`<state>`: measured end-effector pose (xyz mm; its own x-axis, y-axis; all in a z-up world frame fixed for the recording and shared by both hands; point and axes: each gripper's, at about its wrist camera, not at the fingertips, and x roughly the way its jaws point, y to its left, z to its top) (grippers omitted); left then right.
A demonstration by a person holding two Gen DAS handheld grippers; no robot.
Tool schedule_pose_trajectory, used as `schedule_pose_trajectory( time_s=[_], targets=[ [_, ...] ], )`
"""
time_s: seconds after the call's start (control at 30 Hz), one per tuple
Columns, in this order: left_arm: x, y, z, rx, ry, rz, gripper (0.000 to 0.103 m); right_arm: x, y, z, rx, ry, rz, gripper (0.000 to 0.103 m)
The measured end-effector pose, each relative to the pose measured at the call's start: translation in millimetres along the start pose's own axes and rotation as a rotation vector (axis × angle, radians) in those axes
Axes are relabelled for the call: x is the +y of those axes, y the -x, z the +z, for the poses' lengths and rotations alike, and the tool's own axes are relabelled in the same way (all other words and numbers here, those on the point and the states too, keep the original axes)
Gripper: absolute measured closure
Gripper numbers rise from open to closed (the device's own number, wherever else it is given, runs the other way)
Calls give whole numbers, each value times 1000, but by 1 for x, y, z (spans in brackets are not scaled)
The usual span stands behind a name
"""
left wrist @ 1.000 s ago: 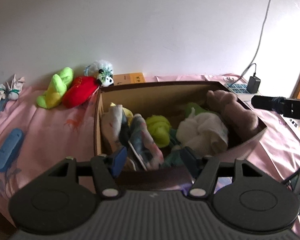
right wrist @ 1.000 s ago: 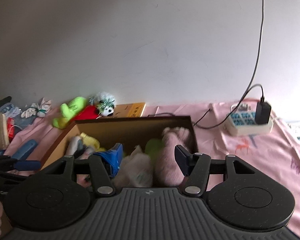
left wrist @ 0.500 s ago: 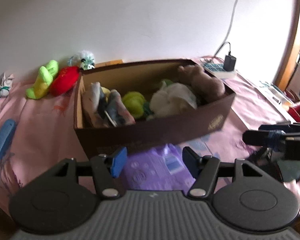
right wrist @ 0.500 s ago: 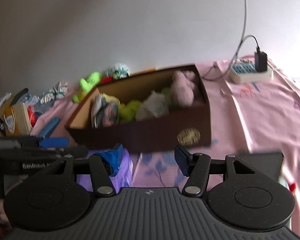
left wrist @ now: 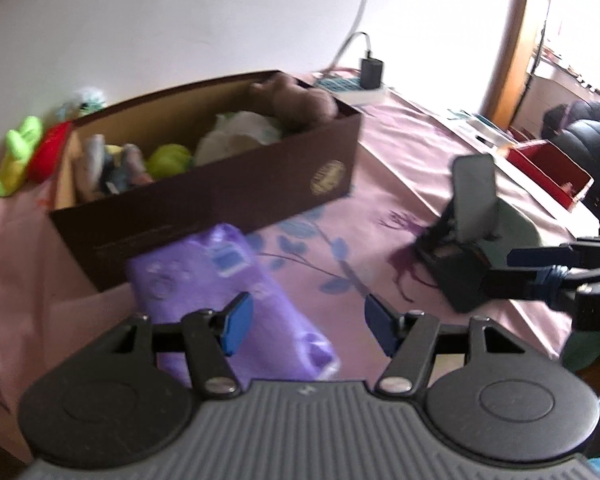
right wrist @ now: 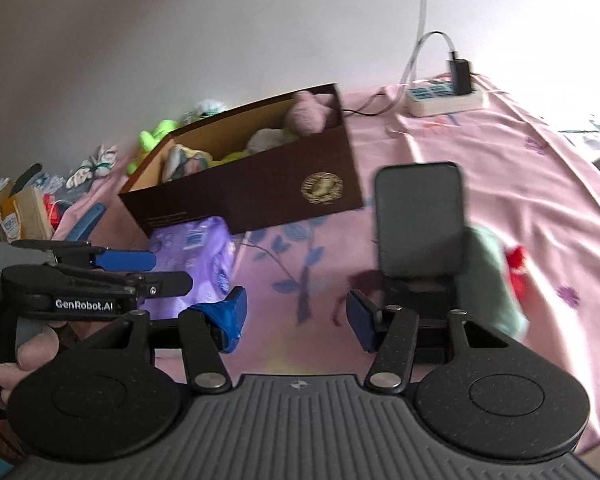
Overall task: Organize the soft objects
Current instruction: 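Withdraw both grippers from the box toward the remaining items, then grasp mint green cloth with left gripper while right gripper grasps red fuzzy item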
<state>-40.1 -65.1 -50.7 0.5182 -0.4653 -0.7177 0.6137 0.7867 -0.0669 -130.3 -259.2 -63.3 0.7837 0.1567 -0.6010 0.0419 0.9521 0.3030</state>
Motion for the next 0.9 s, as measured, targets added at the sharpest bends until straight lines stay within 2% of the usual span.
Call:
schedule_pose_trajectory(
  time_s=[0.33,0.63,0.9],
  targets=[
    [-61,-7,11,28,-117,-144,35,-50,27,13,-19,15,-52,65],
    [-104,-7,31,-1,-224,-157,35,-97,25,33,21,78,-104,68],
    [-122,-19,48,7,-196,-189,35,-139,10,55,69,155,-147,74]
  ],
)
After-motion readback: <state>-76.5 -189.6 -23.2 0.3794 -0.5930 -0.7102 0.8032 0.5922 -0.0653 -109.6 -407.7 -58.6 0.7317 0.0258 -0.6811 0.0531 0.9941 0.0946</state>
